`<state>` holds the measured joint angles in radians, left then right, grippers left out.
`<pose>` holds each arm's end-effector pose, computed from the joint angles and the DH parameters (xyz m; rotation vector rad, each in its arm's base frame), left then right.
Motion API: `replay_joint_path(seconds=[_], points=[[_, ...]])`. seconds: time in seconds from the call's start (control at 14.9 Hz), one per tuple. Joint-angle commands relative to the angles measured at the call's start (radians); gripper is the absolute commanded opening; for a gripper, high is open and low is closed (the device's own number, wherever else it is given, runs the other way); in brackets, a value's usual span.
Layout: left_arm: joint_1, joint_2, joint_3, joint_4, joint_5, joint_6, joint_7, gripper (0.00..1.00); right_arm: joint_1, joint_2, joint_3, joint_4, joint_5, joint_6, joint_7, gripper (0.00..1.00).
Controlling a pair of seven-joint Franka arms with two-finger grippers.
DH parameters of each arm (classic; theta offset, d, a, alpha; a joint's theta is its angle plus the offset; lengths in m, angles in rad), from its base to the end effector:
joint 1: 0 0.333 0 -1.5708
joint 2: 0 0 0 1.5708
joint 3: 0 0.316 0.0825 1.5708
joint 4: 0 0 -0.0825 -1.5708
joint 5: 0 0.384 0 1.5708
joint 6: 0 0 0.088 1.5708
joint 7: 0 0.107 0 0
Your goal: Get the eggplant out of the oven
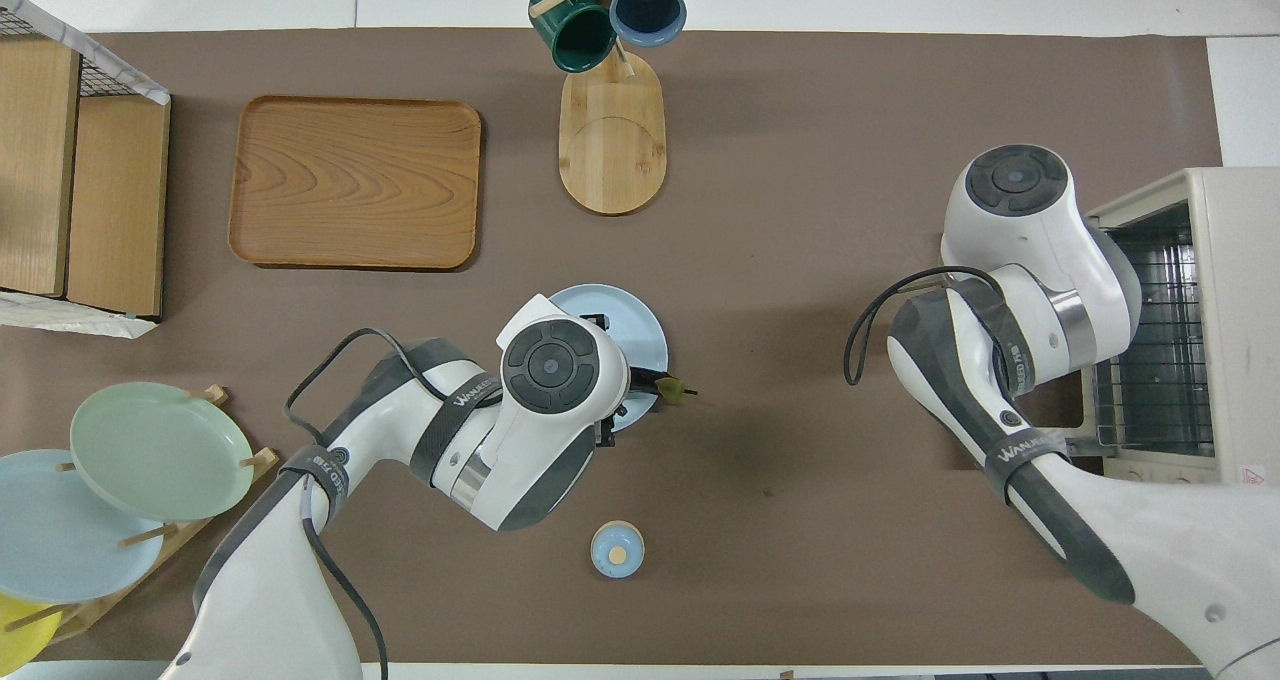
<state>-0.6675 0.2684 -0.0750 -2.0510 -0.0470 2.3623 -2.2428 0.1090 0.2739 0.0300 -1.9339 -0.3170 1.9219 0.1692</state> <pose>0.4376 -0.4008 0.3122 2.2248 2.1490 -0.0774 0.5765 0.0579 0.3281 2.8051 0.1722 -0.3381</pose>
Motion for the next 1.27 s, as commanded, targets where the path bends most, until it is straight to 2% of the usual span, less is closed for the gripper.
replay_joint_path(seconds=[0.0,0.13,0.33,0.4,0.6,0.8,0.94,1.2], points=[[-0.021,0.0,0.02,-0.003,0.006,0.014,-0.018,0.58,-0.038,-0.09,-0.002,0.02,-0.027,-0.069,-0.102,0.0],[-0.021,0.0,0.02,-0.005,0.022,0.014,-0.018,0.49,-0.063,-0.131,-0.002,0.02,-0.024,-0.096,-0.17,0.0],[-0.018,0.0,0.02,0.003,0.038,0.005,-0.011,0.1,-0.104,-0.173,-0.004,0.02,-0.024,-0.138,-0.226,0.0],[-0.015,0.0,0.02,0.009,0.062,-0.001,-0.008,0.0,-0.127,-0.177,-0.004,0.02,-0.024,-0.141,-0.256,0.0],[0.006,-0.03,0.021,0.054,0.088,-0.059,0.089,0.0,-0.169,-0.177,-0.004,0.02,-0.019,-0.145,-0.293,0.0],[0.061,-0.032,0.021,0.162,0.09,-0.181,0.288,0.0,-0.196,-0.18,-0.004,0.02,-0.011,-0.172,-0.316,0.02],[0.113,-0.023,0.021,0.224,0.09,-0.242,0.47,0.0,-0.199,-0.194,-0.004,0.02,-0.011,-0.173,-0.323,0.03],[0.207,-0.02,0.02,0.242,0.087,-0.244,0.886,0.0,-0.218,-0.22,-0.004,0.02,-0.011,-0.19,-0.361,0.09]])
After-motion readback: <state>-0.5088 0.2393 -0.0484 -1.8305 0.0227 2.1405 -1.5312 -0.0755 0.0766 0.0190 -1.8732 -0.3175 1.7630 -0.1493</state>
